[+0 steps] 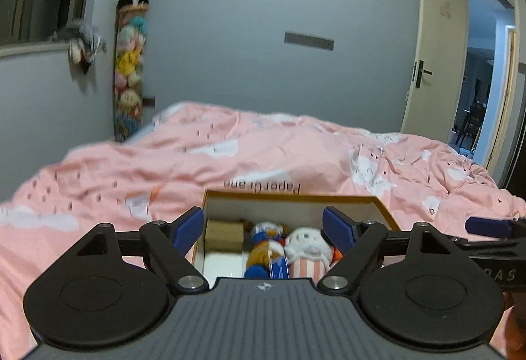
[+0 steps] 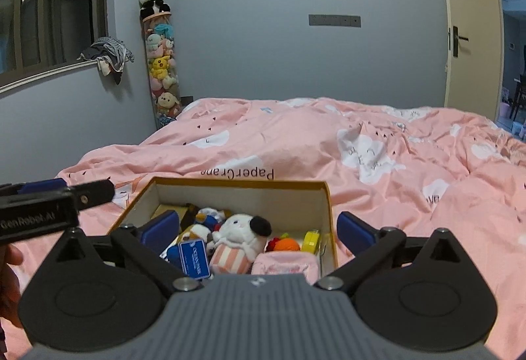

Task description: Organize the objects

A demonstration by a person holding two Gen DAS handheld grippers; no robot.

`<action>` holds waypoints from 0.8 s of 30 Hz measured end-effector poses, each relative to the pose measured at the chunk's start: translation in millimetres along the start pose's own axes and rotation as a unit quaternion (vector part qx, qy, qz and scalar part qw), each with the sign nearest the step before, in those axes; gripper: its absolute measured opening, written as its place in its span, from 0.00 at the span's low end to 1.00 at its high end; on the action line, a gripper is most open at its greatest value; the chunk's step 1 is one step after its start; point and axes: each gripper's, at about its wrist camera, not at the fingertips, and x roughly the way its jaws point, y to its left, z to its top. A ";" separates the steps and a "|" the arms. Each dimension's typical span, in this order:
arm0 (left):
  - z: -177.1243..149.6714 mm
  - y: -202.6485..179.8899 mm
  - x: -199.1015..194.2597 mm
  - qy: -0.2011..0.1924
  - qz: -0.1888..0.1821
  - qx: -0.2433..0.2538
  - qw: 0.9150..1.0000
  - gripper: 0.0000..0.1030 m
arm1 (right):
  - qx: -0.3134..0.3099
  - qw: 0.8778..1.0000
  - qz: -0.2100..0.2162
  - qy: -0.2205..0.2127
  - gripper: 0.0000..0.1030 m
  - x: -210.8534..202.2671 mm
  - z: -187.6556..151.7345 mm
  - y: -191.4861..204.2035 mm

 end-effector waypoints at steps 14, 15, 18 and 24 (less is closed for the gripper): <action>-38.9 3.0 19.1 0.071 0.018 -0.008 0.997 0.93 | -0.051 0.997 -0.032 0.040 0.99 20.2 -34.5 15.9; -40.8 4.1 20.3 0.076 0.019 -0.011 0.997 0.93 | -0.053 0.997 -0.034 0.045 0.99 21.7 -37.1 16.3; -46.0 5.9 24.1 0.094 0.025 -0.015 0.995 0.93 | -0.050 0.996 -0.030 0.061 0.99 26.8 -42.5 15.9; -54.4 1.8 25.7 0.117 0.036 -0.003 0.993 0.93 | -0.019 0.996 -0.029 0.084 0.99 33.3 -45.8 7.8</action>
